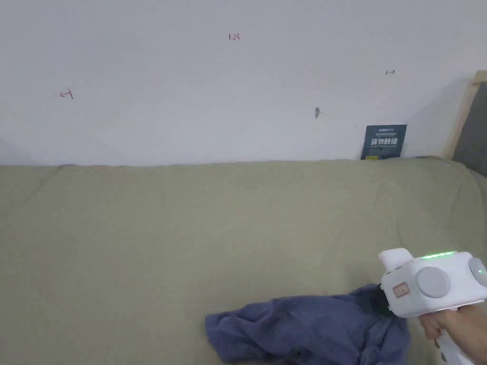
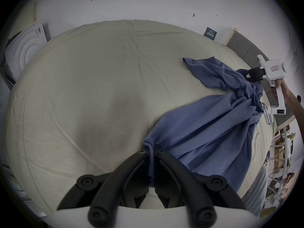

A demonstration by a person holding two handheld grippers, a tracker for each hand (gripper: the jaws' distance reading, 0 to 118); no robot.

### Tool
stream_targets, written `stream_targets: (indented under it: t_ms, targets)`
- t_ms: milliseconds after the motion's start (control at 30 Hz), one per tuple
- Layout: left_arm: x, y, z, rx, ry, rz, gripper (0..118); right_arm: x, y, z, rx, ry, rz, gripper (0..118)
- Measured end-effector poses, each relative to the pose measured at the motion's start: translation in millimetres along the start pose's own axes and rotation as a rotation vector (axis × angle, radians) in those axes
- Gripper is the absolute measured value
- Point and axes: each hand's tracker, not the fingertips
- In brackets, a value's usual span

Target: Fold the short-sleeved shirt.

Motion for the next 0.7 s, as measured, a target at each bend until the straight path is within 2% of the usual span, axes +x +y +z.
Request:
stream_targets:
  t_ms: [100,167,333,433,567,700]
  targets:
    - [-5,5,22,0.065,-0.01,0.069,1,-5,-8,67,0.103,-0.019,-0.026,2]
    - [-7,12,45,0.115,-0.001,0.095,1,13,-2,88,0.124,0.026,-0.035,2]
    - [-14,35,118,0.249,0.075,0.05,1,19,-11,196,0.285,0.004,-0.055,2]
    - [-23,52,164,0.352,0.128,0.072,1,26,-16,250,0.378,-0.001,-0.079,2]
    - [-26,67,233,0.451,0.153,0.097,1,30,-23,311,0.462,0.021,-0.135,2]
    - [-23,85,286,0.539,0.178,0.077,1,27,-19,348,0.524,0.04,-0.125,2]
